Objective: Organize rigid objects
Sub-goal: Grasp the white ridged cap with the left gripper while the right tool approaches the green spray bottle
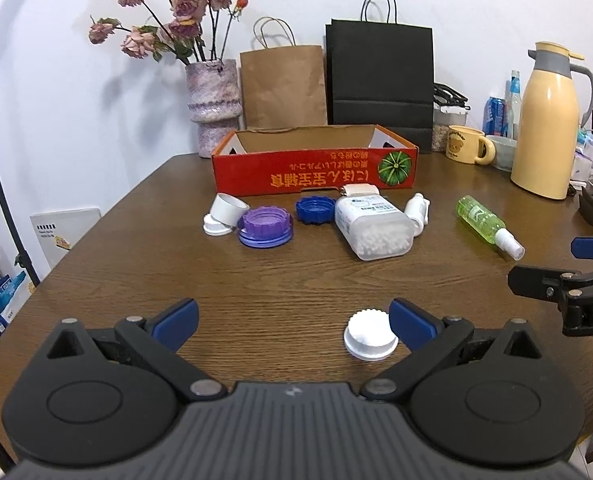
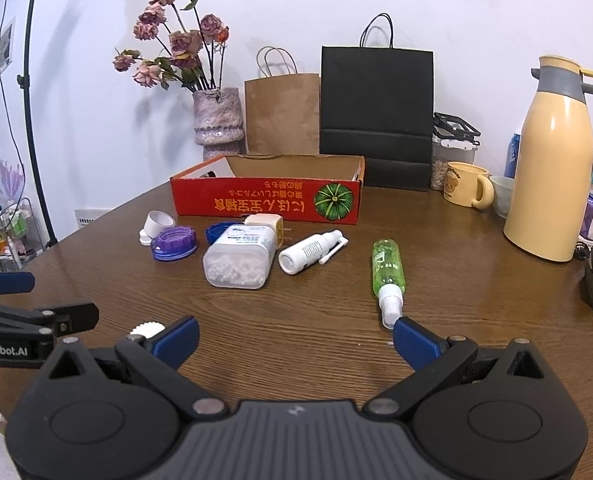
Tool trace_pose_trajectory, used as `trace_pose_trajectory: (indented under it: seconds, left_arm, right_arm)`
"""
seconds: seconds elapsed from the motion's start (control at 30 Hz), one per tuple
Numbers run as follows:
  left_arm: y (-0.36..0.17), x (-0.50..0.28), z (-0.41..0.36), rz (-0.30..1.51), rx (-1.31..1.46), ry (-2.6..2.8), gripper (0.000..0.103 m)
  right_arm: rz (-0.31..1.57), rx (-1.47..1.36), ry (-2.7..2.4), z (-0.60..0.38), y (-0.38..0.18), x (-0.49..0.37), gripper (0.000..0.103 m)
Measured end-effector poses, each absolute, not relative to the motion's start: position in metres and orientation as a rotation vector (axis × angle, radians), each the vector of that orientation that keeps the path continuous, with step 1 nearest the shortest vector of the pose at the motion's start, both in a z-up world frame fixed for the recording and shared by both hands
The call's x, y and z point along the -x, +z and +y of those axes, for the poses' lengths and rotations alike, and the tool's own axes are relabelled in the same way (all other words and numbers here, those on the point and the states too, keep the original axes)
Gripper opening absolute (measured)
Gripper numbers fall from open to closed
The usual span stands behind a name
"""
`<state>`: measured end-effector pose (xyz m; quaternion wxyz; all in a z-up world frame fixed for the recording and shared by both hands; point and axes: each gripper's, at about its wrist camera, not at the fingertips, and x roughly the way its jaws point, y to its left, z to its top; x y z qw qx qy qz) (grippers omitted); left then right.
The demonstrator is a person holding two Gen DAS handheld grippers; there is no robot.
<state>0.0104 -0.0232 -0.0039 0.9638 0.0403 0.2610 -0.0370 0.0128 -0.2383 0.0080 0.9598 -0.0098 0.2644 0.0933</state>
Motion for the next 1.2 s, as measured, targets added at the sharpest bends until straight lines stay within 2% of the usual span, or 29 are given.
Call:
trace_pose_trajectory:
  seconds: [1.03, 1.1, 1.2]
  left_arm:
    - [-0.04, -0.056, -0.054, 0.664, -0.096, -0.134, 0.103]
    - [-0.041, -0.057, -0.055, 0.668, -0.095, -0.142, 0.101]
    - [-0.041, -0.058, -0.058, 0.668, -0.098, -0.153, 0.089]
  right_arm:
    - [0.597, 0.034, 0.147, -0.263, -0.02, -0.052, 0.103]
    - [0.597, 0.036, 0.145, -0.264, -0.019, -0.054, 0.103]
    - [0.594, 0.038, 0.143, -0.265, -0.019, -0.056, 0.103]
